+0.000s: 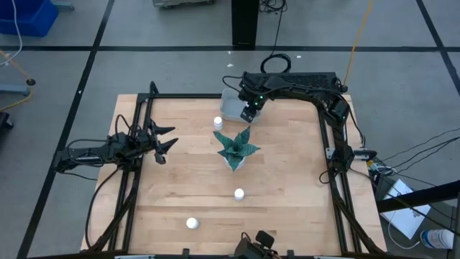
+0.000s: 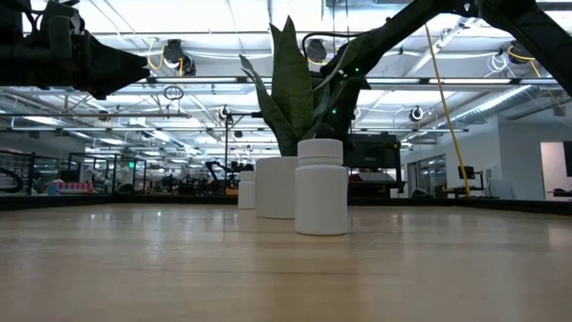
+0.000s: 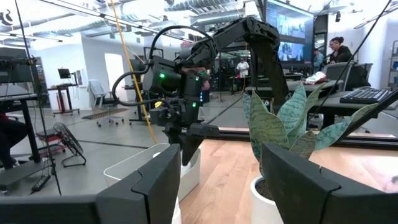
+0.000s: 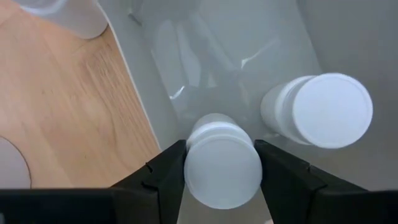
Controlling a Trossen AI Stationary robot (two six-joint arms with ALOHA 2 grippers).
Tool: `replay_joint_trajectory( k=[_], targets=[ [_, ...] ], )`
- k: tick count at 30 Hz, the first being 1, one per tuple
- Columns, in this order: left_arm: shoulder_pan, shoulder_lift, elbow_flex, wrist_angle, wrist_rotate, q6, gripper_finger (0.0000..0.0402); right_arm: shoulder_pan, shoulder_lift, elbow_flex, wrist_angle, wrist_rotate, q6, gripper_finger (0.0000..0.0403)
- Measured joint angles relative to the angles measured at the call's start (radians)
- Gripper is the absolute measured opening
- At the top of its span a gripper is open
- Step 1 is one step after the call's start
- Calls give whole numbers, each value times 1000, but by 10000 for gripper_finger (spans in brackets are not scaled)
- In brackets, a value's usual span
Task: Pick and place pill bottles into a basket
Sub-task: Put the white medicine bottle into the gray bin
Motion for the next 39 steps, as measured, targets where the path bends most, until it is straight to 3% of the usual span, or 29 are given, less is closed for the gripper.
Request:
replay_joint_trajectory(
  k=[11,16,27,34,39],
  targets=[
    [0,0,0,0,0,0,227,0,0,0,5,11,-5,189],
    [0,0,0,0,0,0,227,0,-10,0,-11,103,-49,187],
    [0,0,0,0,0,0,227,3,-166,0,-40,107,-70,177],
    [0,0,0,0,0,0,227,19,-308,0,-121,105,-46,142],
    [0,0,0,0,0,0,227,50,-454,-93,-71,103,-80,78]
  ],
)
